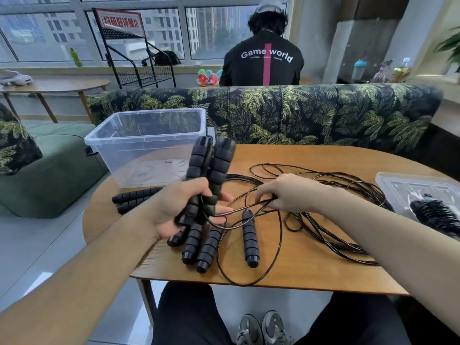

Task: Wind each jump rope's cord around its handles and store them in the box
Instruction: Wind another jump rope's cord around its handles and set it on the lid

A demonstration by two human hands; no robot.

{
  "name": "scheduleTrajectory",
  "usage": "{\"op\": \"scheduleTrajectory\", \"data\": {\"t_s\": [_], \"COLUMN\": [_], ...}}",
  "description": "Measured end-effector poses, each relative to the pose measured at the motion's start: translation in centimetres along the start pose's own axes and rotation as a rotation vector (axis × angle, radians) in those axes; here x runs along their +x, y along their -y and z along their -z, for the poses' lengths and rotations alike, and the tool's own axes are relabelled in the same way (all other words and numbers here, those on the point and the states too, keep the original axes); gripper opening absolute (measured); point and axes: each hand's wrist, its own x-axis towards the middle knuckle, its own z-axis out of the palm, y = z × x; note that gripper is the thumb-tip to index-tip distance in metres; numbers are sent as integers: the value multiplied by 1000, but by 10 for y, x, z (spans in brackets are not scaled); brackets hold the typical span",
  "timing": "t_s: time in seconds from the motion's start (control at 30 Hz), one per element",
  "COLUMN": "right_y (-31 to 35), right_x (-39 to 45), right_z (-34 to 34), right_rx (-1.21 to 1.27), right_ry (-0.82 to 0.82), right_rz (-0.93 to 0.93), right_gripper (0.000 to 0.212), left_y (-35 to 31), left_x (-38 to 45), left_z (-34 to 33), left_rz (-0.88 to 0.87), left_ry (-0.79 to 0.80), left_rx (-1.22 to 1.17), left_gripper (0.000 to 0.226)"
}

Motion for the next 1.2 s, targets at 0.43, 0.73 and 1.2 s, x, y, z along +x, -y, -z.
{"op": "scheduleTrajectory", "data": {"t_s": [0.43,0.73,1.2], "right_y": [0,16,31], "right_x": [-4,18,13], "right_z": [-2,22,38], "right_rx": [-10,74,167], "right_ry": [5,-135,-334], "right_rz": [40,-55,-150], "right_gripper": [34,23,14], "left_y": [3,0,7], "left_x": [-9,-11,-4], "left_z": [43,5,3], "left_rz": [83,174,102], "left_ry": [94,491,26], "left_rx": [238,898,1673], "left_gripper": [58,42,85]}}
